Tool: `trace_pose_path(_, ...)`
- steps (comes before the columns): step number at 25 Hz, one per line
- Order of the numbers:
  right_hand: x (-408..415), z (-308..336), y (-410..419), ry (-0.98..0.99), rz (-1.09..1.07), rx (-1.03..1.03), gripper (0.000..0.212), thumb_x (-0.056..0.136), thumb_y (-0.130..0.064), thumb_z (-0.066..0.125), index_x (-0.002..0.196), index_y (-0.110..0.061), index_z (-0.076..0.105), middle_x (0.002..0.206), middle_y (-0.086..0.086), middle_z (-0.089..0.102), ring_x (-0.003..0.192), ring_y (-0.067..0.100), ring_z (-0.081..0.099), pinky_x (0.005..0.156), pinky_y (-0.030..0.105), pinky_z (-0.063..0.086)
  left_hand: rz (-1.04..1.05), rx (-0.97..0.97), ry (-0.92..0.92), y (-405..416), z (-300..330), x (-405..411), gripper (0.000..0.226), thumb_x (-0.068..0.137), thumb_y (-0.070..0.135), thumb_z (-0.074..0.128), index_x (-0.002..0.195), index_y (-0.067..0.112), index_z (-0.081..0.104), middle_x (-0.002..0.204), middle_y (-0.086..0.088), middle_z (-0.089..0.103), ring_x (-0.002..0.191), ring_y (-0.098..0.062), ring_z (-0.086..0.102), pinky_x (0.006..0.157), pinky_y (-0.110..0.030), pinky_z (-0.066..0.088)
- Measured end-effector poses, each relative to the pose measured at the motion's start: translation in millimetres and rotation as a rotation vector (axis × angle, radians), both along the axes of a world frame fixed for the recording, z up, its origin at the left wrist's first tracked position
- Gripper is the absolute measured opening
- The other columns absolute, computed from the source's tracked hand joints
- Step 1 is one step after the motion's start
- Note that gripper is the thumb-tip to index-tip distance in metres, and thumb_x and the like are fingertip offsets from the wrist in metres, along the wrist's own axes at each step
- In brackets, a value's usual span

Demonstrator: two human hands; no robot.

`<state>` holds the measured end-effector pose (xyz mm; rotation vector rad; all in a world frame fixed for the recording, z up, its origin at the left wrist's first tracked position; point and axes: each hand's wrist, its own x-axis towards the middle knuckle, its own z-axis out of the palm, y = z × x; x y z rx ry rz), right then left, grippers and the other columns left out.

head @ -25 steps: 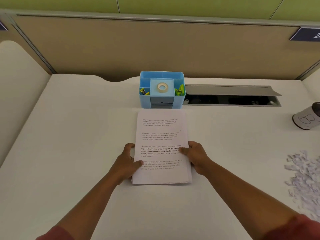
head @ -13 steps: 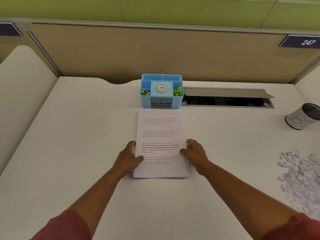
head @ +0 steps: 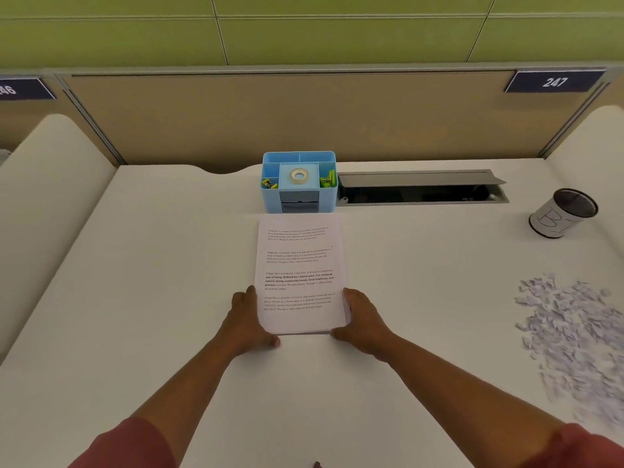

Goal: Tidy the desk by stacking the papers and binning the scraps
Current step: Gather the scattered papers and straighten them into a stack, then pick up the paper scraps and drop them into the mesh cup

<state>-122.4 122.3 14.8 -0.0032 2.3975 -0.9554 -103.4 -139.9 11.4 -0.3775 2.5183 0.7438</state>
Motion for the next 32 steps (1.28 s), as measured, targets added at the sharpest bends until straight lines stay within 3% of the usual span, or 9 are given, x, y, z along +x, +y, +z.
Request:
trace_pose_path(4, 2.0, -0.1, -3.2, 0.051, 0.052, 0.059, 0.081, 0.084, -0.018, 0.075, 0.151, -0.009, 0.031, 0.156, 0.006, 0.031, 0.14, 0.03, 0.031, 0.117, 0.037, 0.03, -0.013, -0.032, 0.044, -0.3, -0.6, 1.1, 0.068, 0.064, 0.028, 0.083, 0.116, 0.017, 0.039, 0.12, -0.002, 0.037, 0.096, -0.019, 0.053, 0.083, -0.037, 0.054)
trace_pose_path(8, 3.8, -3.8, -4.2, 0.074, 0.06, 0.094, 0.074, 0.083, -0.017, 0.073, 0.147, -0.008, 0.036, 0.15, 0.005, 0.037, 0.137, 0.032, 0.035, 0.114, 0.038, 0.034, -0.001, -0.018, 0.057, -1.8, -2.4, 2.5, 0.061, 0.066, 0.023, 0.082, 0.112, 0.016, 0.043, 0.116, -0.003, 0.041, 0.094, -0.018, 0.052, 0.072, -0.029, 0.046)
trace_pose_path(11, 5.2, -6.4, -4.3, 0.09, 0.059, 0.102, 0.077, 0.08, -0.019, 0.073, 0.147, -0.009, 0.036, 0.146, 0.003, 0.04, 0.134, 0.032, 0.038, 0.112, 0.04, 0.037, 0.009, -0.013, 0.056, -2.9, -3.5, 3.1, 0.061, 0.066, 0.023, 0.082, 0.114, 0.015, 0.045, 0.118, -0.004, 0.043, 0.095, -0.017, 0.051, 0.072, -0.027, 0.043)
trace_pose_path(14, 6.0, -6.4, -0.9, 0.091, 0.063, 0.09, 0.072, 0.079, -0.02, 0.075, 0.141, -0.009, 0.041, 0.141, 0.004, 0.045, 0.131, 0.03, 0.043, 0.11, 0.039, 0.039, 0.032, -0.05, 0.008, -3.9, 0.3, 3.3, 0.075, 0.059, 0.031, 0.088, 0.116, 0.016, 0.042, 0.124, -0.006, 0.041, 0.099, -0.02, 0.053, 0.076, -0.032, 0.049)
trace_pose_path(17, 11.1, -3.4, 13.6, 0.074, 0.034, 0.046, 0.079, 0.081, -0.021, 0.078, 0.147, -0.009, 0.037, 0.149, 0.004, 0.041, 0.139, 0.027, 0.04, 0.114, 0.035, 0.035, 0.007, -0.199, 0.03, 6.9, 7.0, 4.1, 0.117, 0.046, 0.059, 0.093, 0.135, 0.017, 0.031, 0.134, -0.005, 0.034, 0.123, -0.03, 0.042, 0.093, -0.041, 0.05)
trace_pose_path(19, 15.6, -0.3, 30.6, 0.065, 0.011, 0.025, 0.09, 0.085, -0.024, 0.076, 0.157, -0.01, 0.024, 0.161, 0.003, 0.03, 0.146, 0.022, 0.032, 0.12, 0.035, 0.029, -0.052, -0.278, 0.163, 29.6, 11.5, 3.9, 0.126, 0.051, 0.071, 0.086, 0.147, 0.019, 0.023, 0.14, -0.006, 0.031, 0.128, -0.03, 0.035, 0.101, -0.042, 0.044)
trace_pose_path(23, 24.3, 5.3, 83.1, 0.082, -0.084, -0.021, 0.087, 0.088, -0.023, 0.074, 0.158, -0.014, 0.025, 0.16, 0.003, 0.032, 0.138, 0.019, 0.043, 0.114, 0.036, 0.038, -0.142, -0.188, 0.337, 107.1, 15.6, -2.6, 0.106, 0.072, 0.068, 0.077, 0.154, 0.019, 0.029, 0.148, -0.004, 0.034, 0.134, -0.028, 0.032, 0.11, -0.04, 0.034)
trace_pose_path(32, 42.7, 18.8, 271.4, 0.149, -0.31, -0.148, 0.071, 0.089, -0.022, 0.075, 0.151, -0.018, 0.041, 0.148, -0.001, 0.048, 0.12, 0.013, 0.055, 0.104, 0.032, 0.048, -0.319, -0.064, 0.307, 304.1, 3.4, -9.9, 0.073, 0.089, 0.053, 0.068, 0.149, 0.02, 0.043, 0.146, -0.002, 0.045, 0.131, -0.028, 0.04, 0.106, -0.037, 0.038)
